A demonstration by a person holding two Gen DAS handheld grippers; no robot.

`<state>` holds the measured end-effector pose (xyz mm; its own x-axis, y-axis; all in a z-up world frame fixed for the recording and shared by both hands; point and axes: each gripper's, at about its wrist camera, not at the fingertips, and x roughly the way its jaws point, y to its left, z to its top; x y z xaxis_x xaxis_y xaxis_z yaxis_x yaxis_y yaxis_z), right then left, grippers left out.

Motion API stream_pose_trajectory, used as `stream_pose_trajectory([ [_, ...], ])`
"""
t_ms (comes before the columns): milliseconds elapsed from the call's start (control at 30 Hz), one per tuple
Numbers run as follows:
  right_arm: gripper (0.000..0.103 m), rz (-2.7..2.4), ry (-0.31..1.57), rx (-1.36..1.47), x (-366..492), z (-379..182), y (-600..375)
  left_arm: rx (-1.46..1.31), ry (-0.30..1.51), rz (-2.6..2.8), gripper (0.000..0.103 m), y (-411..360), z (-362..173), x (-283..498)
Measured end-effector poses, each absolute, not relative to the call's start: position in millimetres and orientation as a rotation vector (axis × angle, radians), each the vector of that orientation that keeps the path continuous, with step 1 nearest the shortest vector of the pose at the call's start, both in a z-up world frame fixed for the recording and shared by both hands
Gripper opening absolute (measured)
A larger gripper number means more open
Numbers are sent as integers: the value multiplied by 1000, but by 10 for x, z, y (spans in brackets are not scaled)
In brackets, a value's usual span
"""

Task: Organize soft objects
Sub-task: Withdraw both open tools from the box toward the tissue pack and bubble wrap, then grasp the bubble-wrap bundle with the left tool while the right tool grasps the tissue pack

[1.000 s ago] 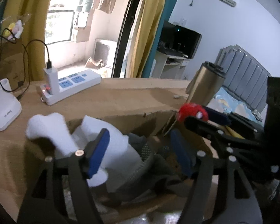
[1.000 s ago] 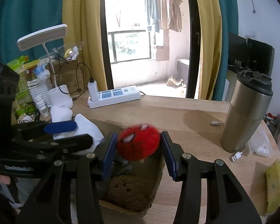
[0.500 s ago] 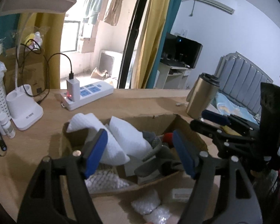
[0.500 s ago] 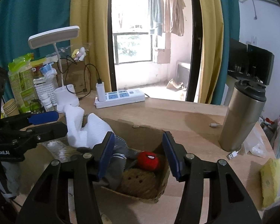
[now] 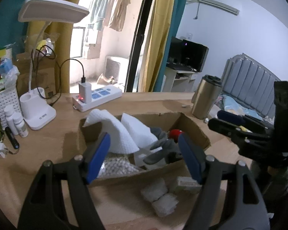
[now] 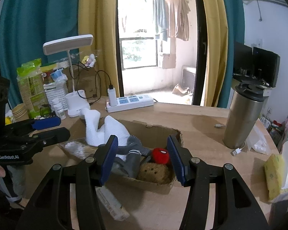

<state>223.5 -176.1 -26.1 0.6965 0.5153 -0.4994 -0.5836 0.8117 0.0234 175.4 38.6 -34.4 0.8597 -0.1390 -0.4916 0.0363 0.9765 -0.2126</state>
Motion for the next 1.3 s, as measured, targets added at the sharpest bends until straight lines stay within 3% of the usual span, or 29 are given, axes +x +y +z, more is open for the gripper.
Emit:
stream_pose_trajectory([
  [1300,57,688,700,-159,1834,-1040,-1559,-215,712,-99,75,117,-1017,1494],
])
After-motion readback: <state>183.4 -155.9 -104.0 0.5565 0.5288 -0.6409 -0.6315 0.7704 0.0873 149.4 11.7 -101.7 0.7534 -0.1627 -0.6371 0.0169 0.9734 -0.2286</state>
